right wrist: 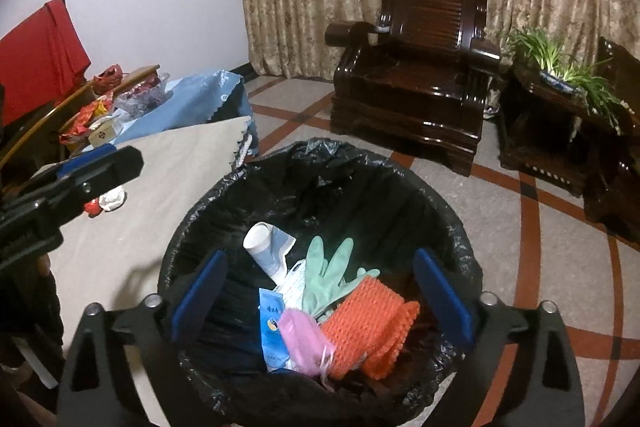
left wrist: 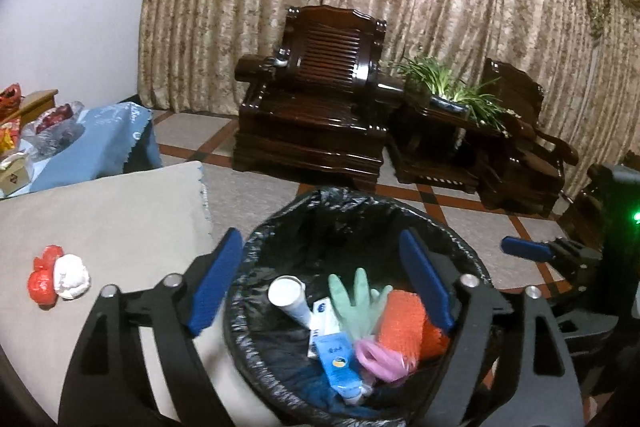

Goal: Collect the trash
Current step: 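Move both open tools back over the table toward the plastic bags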

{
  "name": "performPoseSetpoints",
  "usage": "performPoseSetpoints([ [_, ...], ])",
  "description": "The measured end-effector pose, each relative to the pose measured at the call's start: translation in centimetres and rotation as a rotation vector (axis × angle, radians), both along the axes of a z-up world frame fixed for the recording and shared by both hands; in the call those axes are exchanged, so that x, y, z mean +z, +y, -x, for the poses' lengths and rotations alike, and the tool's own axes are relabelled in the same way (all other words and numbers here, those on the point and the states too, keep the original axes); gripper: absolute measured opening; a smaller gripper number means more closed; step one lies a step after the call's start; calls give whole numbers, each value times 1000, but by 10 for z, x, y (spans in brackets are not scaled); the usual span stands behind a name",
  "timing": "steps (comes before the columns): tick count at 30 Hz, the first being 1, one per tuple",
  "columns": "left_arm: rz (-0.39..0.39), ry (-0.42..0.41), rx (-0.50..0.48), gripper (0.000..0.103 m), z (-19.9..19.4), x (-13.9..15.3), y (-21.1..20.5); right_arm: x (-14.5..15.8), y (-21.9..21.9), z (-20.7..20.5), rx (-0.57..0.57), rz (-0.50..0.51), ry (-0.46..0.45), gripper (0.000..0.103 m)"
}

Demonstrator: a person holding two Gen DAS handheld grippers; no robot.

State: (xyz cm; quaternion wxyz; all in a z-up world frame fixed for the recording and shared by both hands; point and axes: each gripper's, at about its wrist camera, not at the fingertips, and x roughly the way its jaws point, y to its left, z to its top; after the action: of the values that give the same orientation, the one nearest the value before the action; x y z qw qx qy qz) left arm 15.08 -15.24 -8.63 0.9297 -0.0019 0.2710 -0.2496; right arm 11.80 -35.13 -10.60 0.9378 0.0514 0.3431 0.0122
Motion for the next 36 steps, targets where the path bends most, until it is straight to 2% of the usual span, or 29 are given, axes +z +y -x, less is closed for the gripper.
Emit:
performPoseSetpoints([
  [4,-5,-5,42,89,2,5,19,11,8,2,13,-7,-29,97],
  [10,-17,-8,119,91,5,12,54,21,25,-1,38,-10,-54,97],
  [18,-52,-9,265,91,9,9,126,29,66,-14,107,-18,-76,97],
  [26,-80,20,433,91,8,-1,210,27,135,-44,217,-42,-86,97],
  [36,-99,58,560,91,-13,-22,283,2,221,-98,324,-56,-63,97],
])
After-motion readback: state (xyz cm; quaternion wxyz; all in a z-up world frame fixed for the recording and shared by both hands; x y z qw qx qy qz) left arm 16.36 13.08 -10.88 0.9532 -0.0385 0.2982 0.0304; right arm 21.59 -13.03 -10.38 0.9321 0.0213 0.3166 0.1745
